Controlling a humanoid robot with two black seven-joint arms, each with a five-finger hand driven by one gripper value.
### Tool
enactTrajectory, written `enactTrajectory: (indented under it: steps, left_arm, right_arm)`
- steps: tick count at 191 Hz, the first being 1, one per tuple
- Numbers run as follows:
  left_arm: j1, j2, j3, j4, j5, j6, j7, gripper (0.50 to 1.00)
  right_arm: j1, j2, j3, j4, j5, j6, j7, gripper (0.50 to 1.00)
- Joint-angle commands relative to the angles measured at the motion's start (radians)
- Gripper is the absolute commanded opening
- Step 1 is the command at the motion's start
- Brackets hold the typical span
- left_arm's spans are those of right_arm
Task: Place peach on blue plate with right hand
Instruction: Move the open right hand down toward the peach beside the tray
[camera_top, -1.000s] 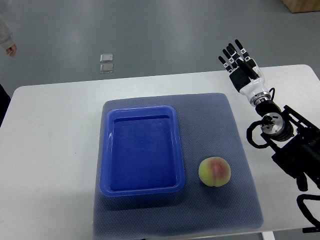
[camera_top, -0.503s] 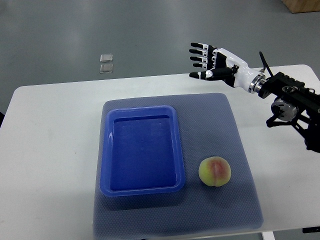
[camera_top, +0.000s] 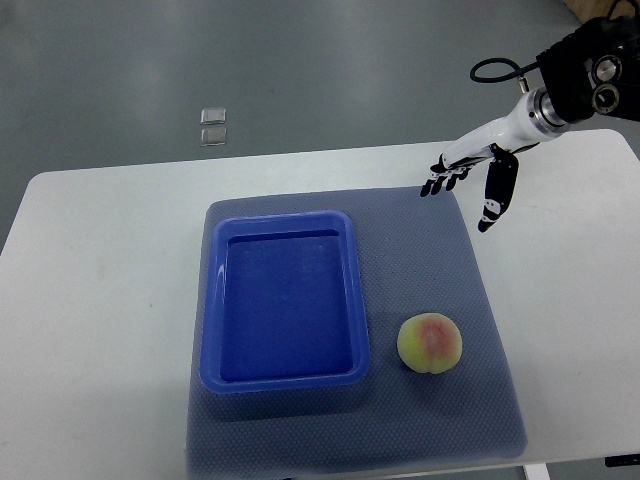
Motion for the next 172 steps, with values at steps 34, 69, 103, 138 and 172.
enactTrajectory:
  steps: [34, 69, 103, 138, 172]
  left_arm:
    - [0.000, 0.000, 0.000, 0.001, -0.002, 0.000, 0.000, 1.000]
    - [0.000, 0.000, 0.003, 0.003, 0.000, 0.000, 0.000, 1.000]
    - [0.000, 0.000, 0.005, 0.003, 0.000, 0.000, 0.000, 1.000]
    - [0.000, 0.000, 0.003, -0.002, 0.001, 0.000, 0.000, 1.000]
    - [0.000, 0.000, 0.003, 0.007, 0.000, 0.002, 0.000, 1.000]
  right_arm:
    - [0.152, -0.026, -0.078, 0.170, 0.355, 0.001, -0.061, 0.932]
    - [0.151, -0.117, -0.075, 0.269, 0.417, 0.001, -0.058, 0.930]
    - [0.123, -0.193, -0.071, 0.355, 0.421, -0.026, -0.055, 0.930]
    - [0.060, -0.212, -0.067, 0.378, 0.415, -0.147, -0.050, 0.930]
    - [-0.055, -0.204, -0.041, 0.380, 0.303, -0.322, -0.044, 0.930]
